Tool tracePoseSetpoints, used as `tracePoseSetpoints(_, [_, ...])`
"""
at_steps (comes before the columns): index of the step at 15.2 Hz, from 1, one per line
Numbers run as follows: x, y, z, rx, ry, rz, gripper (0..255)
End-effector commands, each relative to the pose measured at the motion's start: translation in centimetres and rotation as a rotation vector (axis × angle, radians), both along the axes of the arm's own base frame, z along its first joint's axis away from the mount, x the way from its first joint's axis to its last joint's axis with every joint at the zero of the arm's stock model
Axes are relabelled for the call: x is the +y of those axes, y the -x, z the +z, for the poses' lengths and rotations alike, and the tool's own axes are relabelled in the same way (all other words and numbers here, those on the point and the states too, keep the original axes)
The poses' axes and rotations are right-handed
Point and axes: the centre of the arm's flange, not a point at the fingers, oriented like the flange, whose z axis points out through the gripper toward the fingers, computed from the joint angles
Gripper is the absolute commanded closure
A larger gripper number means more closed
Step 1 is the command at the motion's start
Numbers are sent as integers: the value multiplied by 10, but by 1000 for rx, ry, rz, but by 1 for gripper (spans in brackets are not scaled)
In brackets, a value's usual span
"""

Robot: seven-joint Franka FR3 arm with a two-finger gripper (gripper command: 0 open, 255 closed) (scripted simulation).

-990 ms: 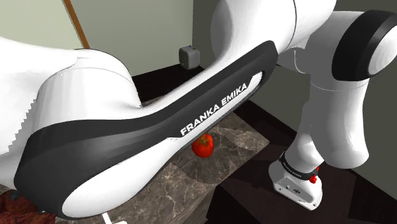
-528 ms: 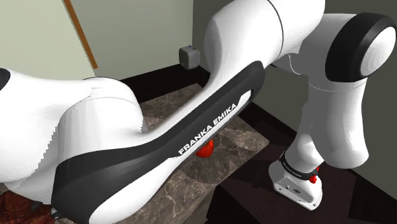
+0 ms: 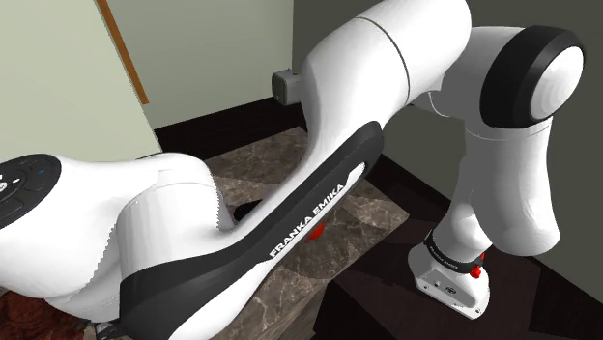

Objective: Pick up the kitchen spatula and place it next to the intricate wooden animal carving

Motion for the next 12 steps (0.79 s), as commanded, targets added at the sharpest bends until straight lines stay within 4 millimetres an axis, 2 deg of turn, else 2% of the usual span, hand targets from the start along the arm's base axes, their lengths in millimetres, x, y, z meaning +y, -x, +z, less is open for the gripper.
tracePoseSetpoints(1, [0, 0, -10, 0, 0, 0, 255])
tracePoseSetpoints(12, [0, 0, -68, 0, 0, 0, 255])
